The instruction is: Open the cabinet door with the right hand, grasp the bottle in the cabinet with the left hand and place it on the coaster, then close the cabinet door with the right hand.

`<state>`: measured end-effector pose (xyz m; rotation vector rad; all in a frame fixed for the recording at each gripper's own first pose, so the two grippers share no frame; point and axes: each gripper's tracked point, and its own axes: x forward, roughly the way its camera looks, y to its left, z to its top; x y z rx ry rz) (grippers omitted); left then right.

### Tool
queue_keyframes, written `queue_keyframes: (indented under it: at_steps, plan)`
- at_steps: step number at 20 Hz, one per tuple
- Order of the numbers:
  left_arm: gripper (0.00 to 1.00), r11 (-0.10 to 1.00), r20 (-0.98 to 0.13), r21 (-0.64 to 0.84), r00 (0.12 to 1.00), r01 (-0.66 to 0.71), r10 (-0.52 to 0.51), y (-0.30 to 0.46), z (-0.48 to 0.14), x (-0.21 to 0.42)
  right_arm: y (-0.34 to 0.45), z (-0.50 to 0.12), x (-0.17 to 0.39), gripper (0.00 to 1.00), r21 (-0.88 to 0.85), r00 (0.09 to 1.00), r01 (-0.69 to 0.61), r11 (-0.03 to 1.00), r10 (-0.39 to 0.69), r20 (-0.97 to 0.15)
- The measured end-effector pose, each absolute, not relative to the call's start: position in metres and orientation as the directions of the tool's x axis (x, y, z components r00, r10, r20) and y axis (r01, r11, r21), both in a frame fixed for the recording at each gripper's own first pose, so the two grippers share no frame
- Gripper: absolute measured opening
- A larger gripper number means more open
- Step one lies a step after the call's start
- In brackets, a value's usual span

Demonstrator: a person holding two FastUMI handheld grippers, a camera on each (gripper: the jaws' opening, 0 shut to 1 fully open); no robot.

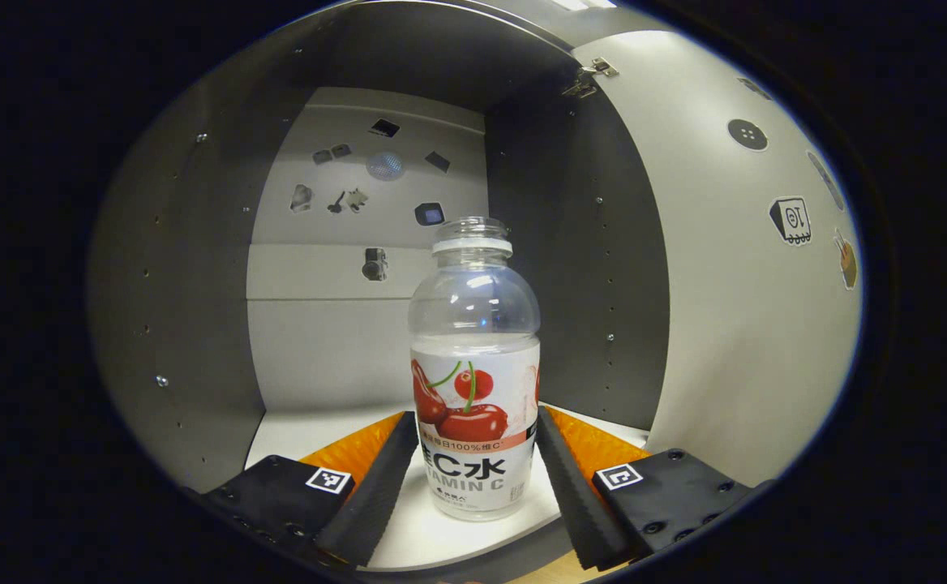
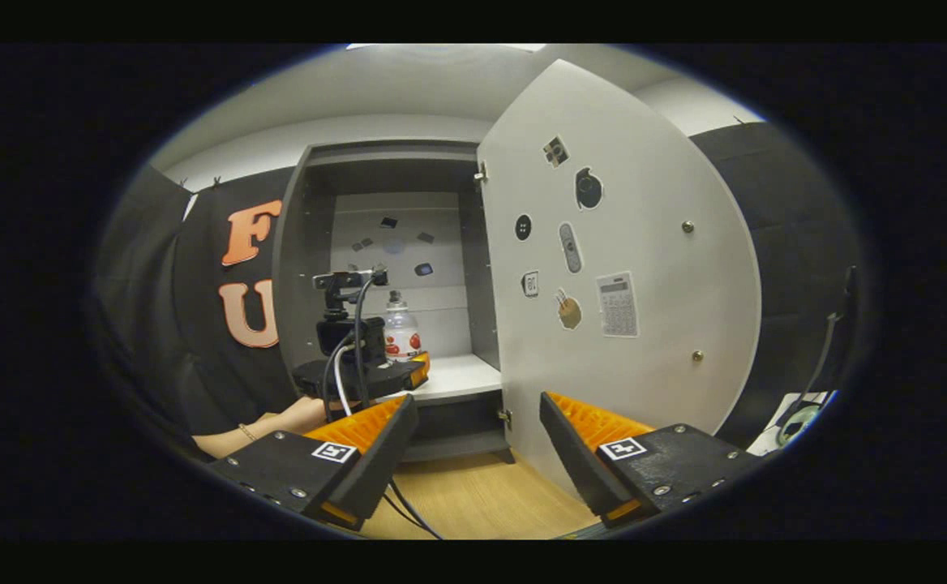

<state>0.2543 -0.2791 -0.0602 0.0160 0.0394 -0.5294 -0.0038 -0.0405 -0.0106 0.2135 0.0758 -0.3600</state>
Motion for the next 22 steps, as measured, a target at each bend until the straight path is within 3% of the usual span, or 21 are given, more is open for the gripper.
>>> queue_keyframes:
  at_steps: [7,8,13,19,22]
  plan:
    - [0.93,0.873,-0.046,0.02,0.872,0.488,-0.487,-0.281,-0.064,0.26,-0.035,-0.009,0.0,0.89,0.159,0.941,0.337,0.928,-0.324,-0.102]
    - [0.85,0.871,-0.046,0.02,0.871,0.491,-0.49,-0.282,-0.065,0.259,-0.035,-0.01,0.0,0.93,0.164,0.942,0.332,0.929,-0.318,-0.106]
    - [0.81,0.879,-0.025,-0.003,0.879,0.477,-0.477,-0.273,-0.062,0.256,-0.036,-0.013,-0.001,0.93,0.172,0.951,0.306,0.936,-0.293,-0.102]
    - [0.82,0.894,0.042,0.002,0.893,0.448,-0.448,-0.255,-0.038,0.235,-0.042,-0.013,-0.003,0.89,0.187,0.966,0.256,0.948,-0.245,-0.081]
    - [0.82,0.9,0.049,-0.006,0.899,0.435,-0.434,-0.244,-0.031,0.219,-0.047,-0.008,-0.003,0.93,0.177,0.973,0.229,0.957,-0.223,-0.054]
